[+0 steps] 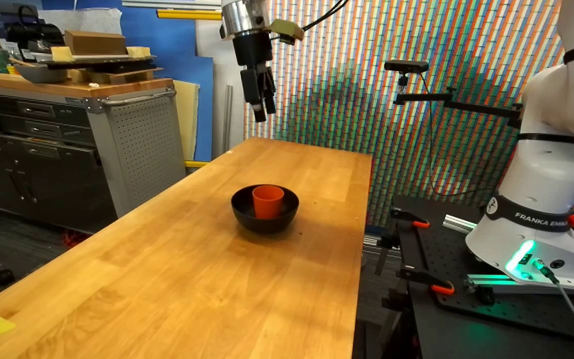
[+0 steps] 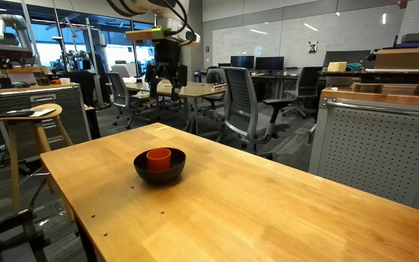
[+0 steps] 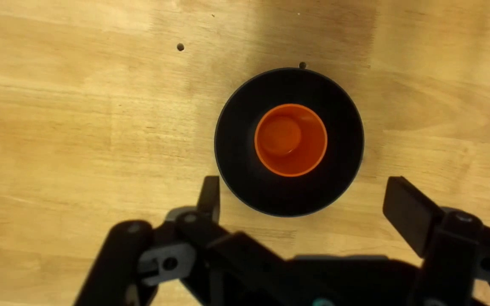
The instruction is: Put the cup in the bowl
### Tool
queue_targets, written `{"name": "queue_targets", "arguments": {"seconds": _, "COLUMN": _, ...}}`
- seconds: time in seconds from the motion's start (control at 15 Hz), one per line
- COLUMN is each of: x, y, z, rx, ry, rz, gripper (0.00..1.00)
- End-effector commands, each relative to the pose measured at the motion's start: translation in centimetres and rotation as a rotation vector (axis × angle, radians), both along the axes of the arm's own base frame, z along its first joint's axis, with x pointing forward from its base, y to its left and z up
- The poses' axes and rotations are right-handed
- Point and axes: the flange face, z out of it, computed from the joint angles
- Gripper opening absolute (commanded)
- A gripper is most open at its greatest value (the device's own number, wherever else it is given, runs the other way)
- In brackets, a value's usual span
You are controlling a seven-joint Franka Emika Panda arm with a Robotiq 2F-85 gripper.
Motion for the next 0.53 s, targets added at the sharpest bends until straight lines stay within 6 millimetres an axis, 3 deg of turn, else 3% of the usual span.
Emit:
{"name": "queue_targets", "arguments": {"seconds": 0.0, "x": -2.9, "y": 0.0, "z": 3.8, "rx": 0.002, "ry": -0.074, "rz": 0.000, "gripper": 1.00}}
{"name": "queue_targets", "arguments": {"seconds": 0.07, "x": -3.5, "y": -0.1, "z": 4.3, "rx": -0.002, "ry": -0.071, "rz": 0.007, "gripper": 1.00}}
{"name": "queue_targets", "arguments": {"seconds": 0.13, "x": -1.7, "y": 0.0, "z": 3.2, "rx": -0.001, "ry": -0.045, "rz": 0.000, "gripper": 1.00}}
{"name": "queue_targets", "arguments": {"seconds": 0.27, "x": -2.1, "y": 0.0, "z": 3.7, "rx": -0.001, "ry": -0.050, "rz": 0.000, "gripper": 1.00}}
{"name": "queue_targets", "arguments": {"seconds": 0.47, "x": -1.9, "y": 0.0, "z": 2.8, "rx": -0.001, "ry": -0.035, "rz": 0.000, "gripper": 1.00}}
